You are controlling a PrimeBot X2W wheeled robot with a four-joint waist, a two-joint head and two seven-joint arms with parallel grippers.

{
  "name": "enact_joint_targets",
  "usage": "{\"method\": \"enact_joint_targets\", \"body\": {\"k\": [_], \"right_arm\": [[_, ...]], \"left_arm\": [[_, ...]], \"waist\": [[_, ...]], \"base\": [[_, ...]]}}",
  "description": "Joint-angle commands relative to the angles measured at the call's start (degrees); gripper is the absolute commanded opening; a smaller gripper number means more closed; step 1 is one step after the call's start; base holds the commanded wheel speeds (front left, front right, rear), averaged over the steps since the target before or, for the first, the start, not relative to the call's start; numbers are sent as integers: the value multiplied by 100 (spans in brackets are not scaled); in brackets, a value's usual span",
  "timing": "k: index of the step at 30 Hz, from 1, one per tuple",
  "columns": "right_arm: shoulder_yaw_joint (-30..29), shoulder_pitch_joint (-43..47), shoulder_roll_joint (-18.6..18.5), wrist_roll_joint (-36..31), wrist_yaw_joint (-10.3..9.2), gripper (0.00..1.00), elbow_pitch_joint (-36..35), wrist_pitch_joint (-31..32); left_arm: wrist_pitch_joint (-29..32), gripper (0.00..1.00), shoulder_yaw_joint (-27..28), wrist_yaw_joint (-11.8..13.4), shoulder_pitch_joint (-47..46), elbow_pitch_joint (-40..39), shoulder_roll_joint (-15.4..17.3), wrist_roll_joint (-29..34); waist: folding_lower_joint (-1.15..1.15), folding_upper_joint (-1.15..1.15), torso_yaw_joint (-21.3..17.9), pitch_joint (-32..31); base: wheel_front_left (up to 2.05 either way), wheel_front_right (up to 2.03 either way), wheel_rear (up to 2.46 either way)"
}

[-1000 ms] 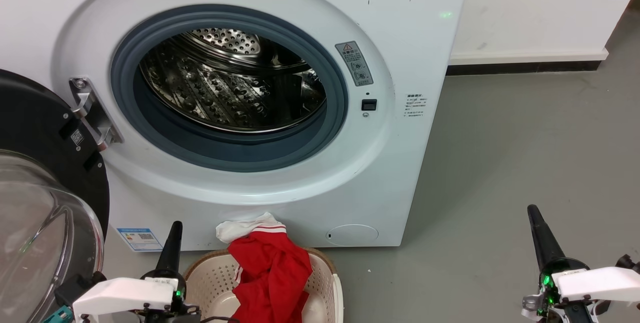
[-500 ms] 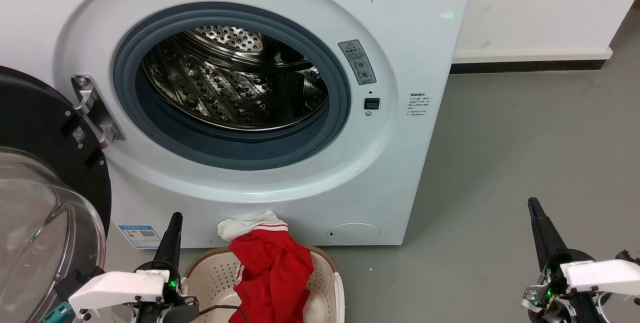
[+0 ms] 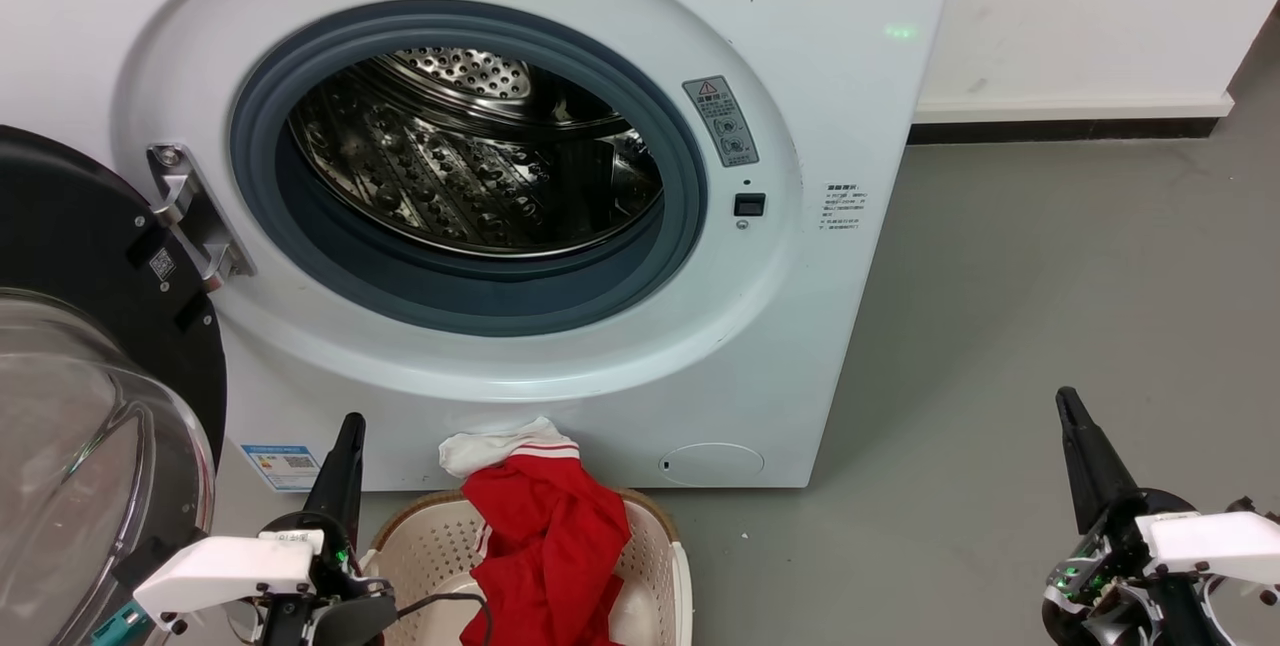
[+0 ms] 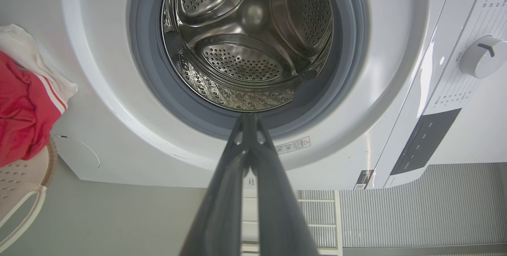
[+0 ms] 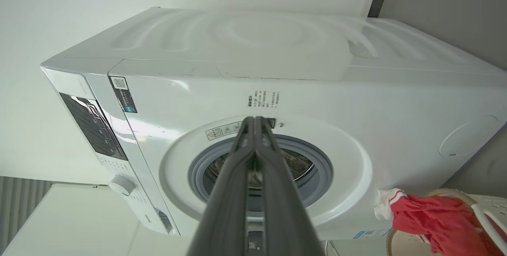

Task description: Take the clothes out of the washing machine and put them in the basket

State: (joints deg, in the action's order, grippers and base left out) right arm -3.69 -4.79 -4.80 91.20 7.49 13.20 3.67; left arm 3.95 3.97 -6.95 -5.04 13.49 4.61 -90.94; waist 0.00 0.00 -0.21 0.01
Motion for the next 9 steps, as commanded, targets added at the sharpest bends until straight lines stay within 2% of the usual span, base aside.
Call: {"method": "enact_joint_targets", "body": {"k": [1, 9], "right_arm": [[-20, -133, 13, 133, 0, 0, 34, 42], [-53, -156, 26, 322, 0, 0, 86, 114]], "left_arm": [[38, 0, 26, -43, -104, 21, -16, -126], [104, 0, 59, -75, -125, 57, -29, -325]], "waist": [[0, 0, 4, 4], [0, 0, 21, 17]], "base": [[0, 0, 0], [0, 0, 0]]}}
